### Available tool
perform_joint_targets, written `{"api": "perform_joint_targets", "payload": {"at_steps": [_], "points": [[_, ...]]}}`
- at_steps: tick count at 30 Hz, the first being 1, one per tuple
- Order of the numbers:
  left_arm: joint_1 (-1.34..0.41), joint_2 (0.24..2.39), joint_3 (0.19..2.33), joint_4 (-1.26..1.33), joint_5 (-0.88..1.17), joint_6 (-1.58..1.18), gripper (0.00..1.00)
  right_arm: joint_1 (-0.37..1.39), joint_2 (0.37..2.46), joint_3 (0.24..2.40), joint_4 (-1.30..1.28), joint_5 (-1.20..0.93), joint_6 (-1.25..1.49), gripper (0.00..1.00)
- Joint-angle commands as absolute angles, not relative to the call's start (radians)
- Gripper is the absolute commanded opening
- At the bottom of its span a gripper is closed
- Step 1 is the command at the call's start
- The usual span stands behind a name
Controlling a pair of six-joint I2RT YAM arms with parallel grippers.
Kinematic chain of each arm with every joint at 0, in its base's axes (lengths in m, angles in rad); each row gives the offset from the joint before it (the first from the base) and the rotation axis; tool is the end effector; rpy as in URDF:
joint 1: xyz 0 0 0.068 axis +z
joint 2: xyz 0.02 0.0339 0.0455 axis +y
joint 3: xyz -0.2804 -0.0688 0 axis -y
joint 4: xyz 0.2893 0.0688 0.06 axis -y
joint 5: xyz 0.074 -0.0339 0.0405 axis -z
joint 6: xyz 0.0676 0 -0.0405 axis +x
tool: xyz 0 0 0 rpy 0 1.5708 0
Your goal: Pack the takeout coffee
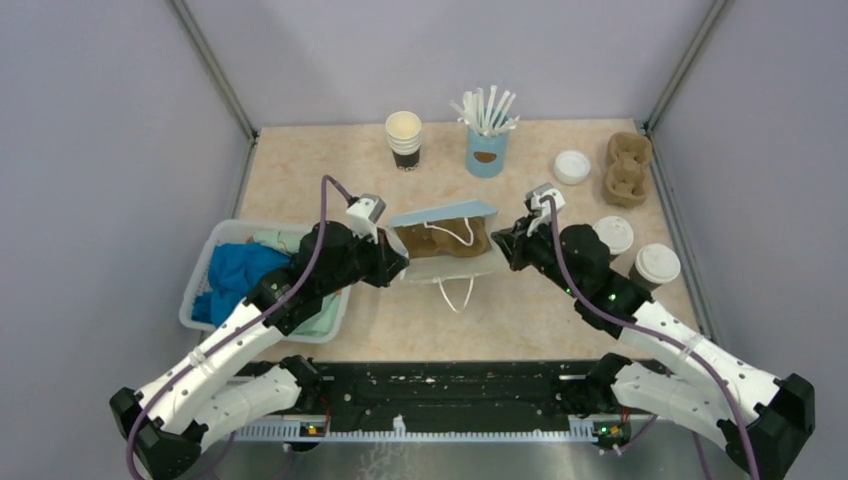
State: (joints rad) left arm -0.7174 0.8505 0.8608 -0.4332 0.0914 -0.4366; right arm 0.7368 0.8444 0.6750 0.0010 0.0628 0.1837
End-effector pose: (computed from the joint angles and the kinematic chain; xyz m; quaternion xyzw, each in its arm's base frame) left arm 0.1863 -0.1707 0.3292 0.1420 0.8272 -0.3280 0.4336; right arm 0.2017 0.1773 0.3098 -0.1890 0.7402 0.2649 0.5884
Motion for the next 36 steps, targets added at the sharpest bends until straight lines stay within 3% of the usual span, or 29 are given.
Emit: {"api": "perform_joint_targets", "payload": {"at_steps": [1,11,21,22,24,26,30,36], "points": [[-0.726,0.855,0.9,-0.427,0.028,-0.464,0.0,0.753,0.861,0.797,-0.089,0.13,0.283,0.0],[-0.724,1.071,1.441,-0.83,-0.164,-0.62,0.0,0.76,1.191,1.467,-0.889,0.318,0.603,0.0],[-0.724,1.156,1.634,-0.915,-0.123,-0.691,0.0,0.774,1.345,1.825,-1.219,0.39,0.686,0.0],[-0.723,1.166,1.642,-0.94,-0.135,-0.713,0.06,0.774,1.362,1.819,-1.23,0.406,0.688,0.06],[-0.712,1.197,1.65,-1.014,-0.171,-0.747,0.48,0.771,1.372,1.744,-1.21,0.446,0.669,0.32],[-0.671,1.239,1.649,-1.08,-0.129,-0.727,0.66,0.746,1.368,1.658,-1.188,0.45,0.643,0.49],[-0.6,1.291,1.634,-1.121,-0.025,-0.675,0.78,0.721,1.39,1.677,-1.211,0.397,0.57,0.71],[-0.592,1.287,1.541,-1.028,-0.005,-0.648,0.87,0.72,1.446,1.72,-1.194,0.372,0.528,0.76]]}}
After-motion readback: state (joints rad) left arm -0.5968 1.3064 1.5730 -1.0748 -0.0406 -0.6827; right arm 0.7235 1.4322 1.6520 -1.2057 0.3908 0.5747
